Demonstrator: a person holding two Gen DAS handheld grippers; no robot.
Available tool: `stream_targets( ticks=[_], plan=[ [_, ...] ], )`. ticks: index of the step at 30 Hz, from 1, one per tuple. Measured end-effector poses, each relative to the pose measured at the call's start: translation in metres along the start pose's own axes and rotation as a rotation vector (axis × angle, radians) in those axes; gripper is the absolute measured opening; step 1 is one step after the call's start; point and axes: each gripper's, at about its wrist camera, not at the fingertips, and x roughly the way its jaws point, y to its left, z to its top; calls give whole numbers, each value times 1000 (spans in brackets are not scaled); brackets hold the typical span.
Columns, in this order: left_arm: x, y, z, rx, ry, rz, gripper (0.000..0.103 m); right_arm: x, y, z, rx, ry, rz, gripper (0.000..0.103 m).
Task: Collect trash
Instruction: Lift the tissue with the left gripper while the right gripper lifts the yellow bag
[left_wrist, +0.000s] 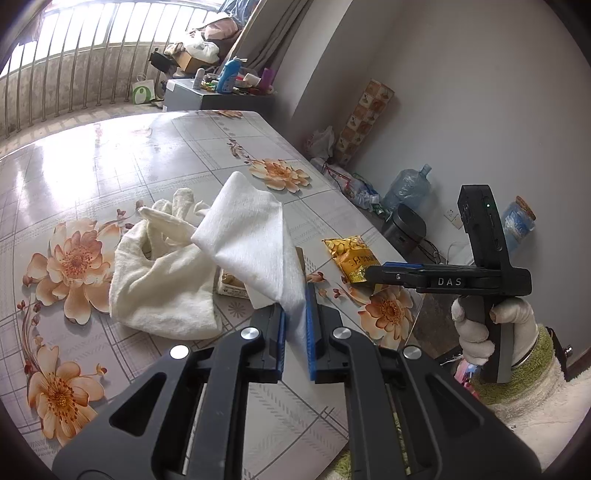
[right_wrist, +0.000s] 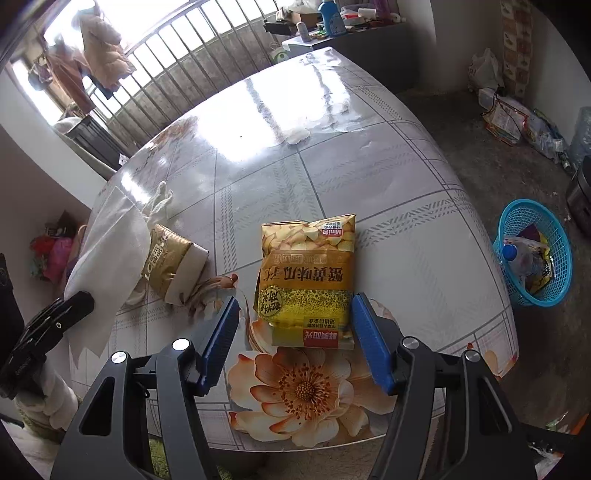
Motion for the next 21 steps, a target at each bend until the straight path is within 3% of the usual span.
stream_targets(
  ticks=[5, 11, 17, 21],
  plan=[
    [6, -4, 0, -3, 11, 17, 7, 7, -5, 1, 59, -8, -3, 63],
    [8, -5, 0, -2, 7, 29, 7, 12, 8, -1, -8, -1, -73, 44],
    [8, -12, -1, 9, 0, 37, 7, 8, 3, -3, 28, -8, -19, 30],
    [9, -17, 1, 23, -5, 42, 6, 0, -5, -2, 60, -30, 5, 29]
  ],
)
